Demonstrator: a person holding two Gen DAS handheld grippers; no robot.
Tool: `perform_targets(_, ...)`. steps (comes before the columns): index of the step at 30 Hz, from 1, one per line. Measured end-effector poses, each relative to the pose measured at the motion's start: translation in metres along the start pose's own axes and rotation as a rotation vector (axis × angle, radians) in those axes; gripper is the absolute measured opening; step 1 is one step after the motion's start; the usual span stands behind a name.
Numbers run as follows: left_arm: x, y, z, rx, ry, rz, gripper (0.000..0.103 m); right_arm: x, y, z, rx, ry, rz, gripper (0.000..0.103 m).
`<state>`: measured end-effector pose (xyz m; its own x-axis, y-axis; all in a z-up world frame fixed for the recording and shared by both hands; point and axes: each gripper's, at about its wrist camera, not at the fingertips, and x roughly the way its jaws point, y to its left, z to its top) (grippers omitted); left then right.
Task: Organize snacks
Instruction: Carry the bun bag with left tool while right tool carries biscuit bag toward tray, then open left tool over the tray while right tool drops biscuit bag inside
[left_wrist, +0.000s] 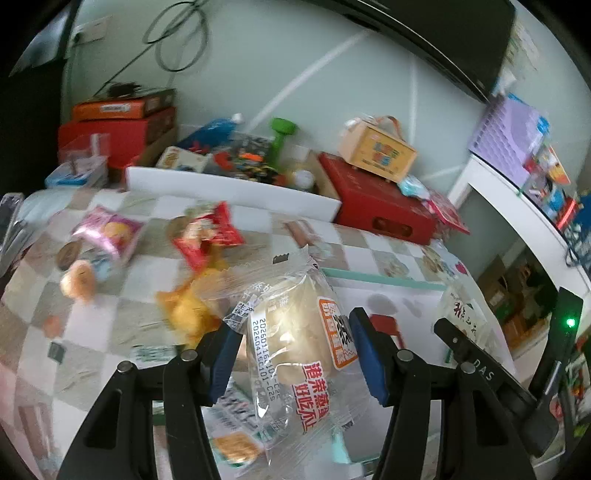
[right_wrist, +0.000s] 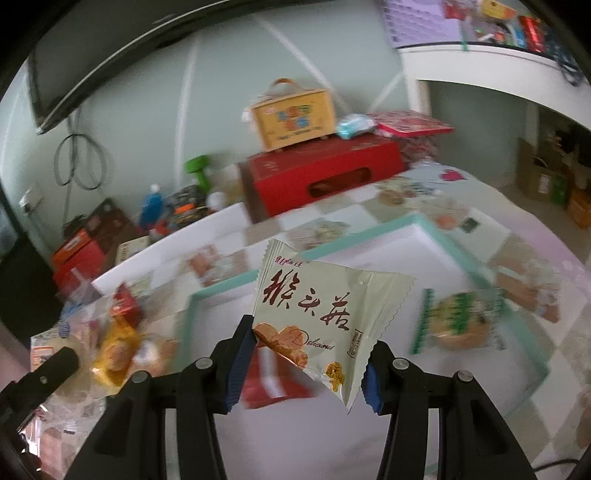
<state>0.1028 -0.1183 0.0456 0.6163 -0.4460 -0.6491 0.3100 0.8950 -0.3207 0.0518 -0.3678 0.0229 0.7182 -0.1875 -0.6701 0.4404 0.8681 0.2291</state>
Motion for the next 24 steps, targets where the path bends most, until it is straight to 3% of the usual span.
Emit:
perform_targets(12,0.048,-0.068,-0.003,0.144,0.051,-0.09,0.061,0.018,-0.047,0.006,0.056,0.028,-0.052,0.054)
perform_targets(24,0.076,-0.079,0.005,0.176,0.037,-0.088,0.061,0.032,-0.045,0.006,0.031,0.052,-0.038,0.054)
